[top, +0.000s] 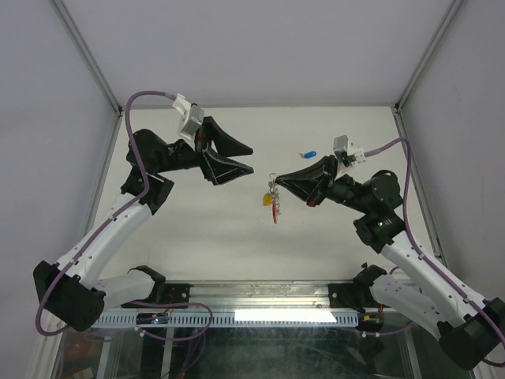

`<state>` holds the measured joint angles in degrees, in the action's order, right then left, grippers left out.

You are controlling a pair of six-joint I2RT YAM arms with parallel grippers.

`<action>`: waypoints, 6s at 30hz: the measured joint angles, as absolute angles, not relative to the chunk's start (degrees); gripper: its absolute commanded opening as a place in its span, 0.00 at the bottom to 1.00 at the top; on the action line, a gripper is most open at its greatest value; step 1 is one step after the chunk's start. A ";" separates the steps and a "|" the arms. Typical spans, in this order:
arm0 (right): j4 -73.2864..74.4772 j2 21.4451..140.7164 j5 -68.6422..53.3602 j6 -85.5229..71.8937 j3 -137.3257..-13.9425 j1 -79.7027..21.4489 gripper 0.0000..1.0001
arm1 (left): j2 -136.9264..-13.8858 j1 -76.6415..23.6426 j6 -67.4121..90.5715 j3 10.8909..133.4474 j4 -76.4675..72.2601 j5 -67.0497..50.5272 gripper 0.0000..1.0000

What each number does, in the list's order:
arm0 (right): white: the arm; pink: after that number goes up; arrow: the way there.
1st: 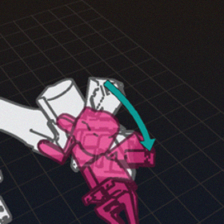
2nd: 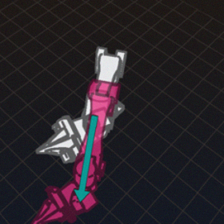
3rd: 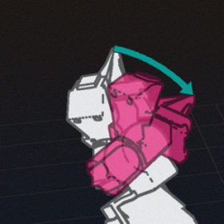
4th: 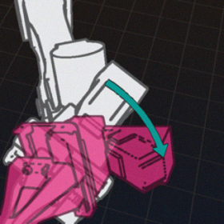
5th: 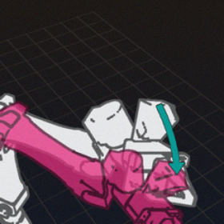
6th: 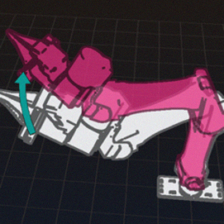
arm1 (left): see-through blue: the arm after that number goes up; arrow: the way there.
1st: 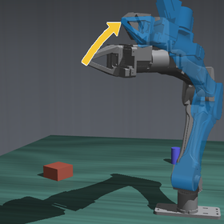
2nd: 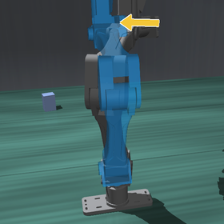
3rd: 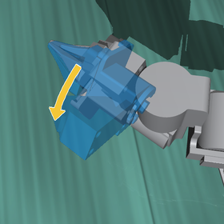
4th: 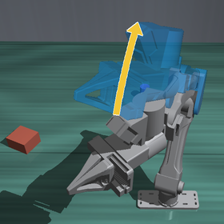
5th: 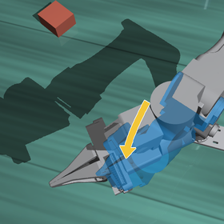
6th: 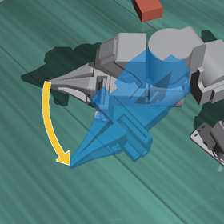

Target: Put the keys on the keyring

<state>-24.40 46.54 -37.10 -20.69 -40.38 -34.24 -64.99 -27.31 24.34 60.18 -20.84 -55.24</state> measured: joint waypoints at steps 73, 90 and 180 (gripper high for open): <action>-10.44 33.74 -27.18 -13.10 -42.50 -34.26 0.43 | -78.65 -44.12 -4.47 81.47 34.94 -22.72 0.00; -3.62 32.67 -22.15 -11.22 -36.56 -34.26 0.45 | -93.58 -52.47 -7.73 96.31 56.97 7.92 0.00; -4.36 43.59 -47.72 3.11 -39.97 -44.69 0.13 | -79.18 -60.82 -20.21 96.57 61.63 -22.06 0.00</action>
